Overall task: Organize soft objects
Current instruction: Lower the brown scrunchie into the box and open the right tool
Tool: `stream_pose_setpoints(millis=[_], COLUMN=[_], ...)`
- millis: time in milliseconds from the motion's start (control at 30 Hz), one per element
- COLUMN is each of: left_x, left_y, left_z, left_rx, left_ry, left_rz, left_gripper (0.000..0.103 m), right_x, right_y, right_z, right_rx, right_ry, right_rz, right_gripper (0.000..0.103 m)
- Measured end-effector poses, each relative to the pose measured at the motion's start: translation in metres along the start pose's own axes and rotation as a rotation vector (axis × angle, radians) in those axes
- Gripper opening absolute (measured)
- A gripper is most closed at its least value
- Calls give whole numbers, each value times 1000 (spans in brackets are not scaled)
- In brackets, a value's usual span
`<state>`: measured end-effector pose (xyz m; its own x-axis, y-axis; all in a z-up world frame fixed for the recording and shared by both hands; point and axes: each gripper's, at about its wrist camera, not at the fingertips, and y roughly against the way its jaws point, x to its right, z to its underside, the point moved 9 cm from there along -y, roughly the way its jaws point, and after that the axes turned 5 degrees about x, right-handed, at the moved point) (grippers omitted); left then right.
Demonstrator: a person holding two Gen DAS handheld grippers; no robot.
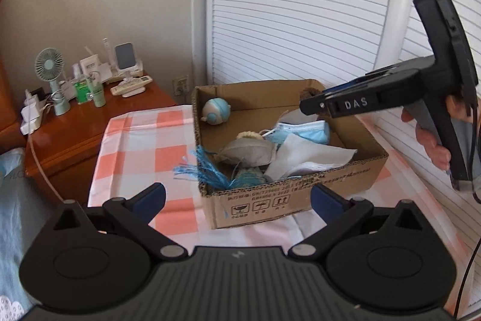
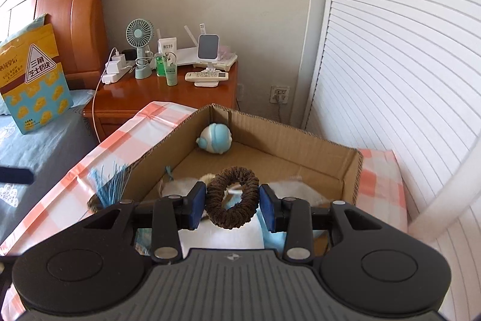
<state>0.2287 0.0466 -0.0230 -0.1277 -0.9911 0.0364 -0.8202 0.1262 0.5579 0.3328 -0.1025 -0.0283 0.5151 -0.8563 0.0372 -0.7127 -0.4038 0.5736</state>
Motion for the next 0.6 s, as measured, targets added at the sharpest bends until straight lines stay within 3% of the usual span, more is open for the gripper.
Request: stream_pose_setpoints(millis=[100,300,333,433,600], left_x=[-9,-12,-12,-12,-14], left_y=[7,8,9,12,17], left_z=[11,27,29,31,34], left_rx=[8,-21,-24,-24,-18], left_ry=[46,63,63,64,72], left_rz=[-71,-97,-96,-80,-83], left_gripper=[102,102,102,102,102], right_x=[-1,-6,-7,-11,-24], right_y=[-22,-64,-69,-81,-74], right_z=[-13,-44,-48,-52,-41], right_rx=[-16,-34,-31,-47,-54], right_ry=[33,66,60,59,100], right_rz=[6,40,44,64,65], right_gripper=[43,44,49,89,99])
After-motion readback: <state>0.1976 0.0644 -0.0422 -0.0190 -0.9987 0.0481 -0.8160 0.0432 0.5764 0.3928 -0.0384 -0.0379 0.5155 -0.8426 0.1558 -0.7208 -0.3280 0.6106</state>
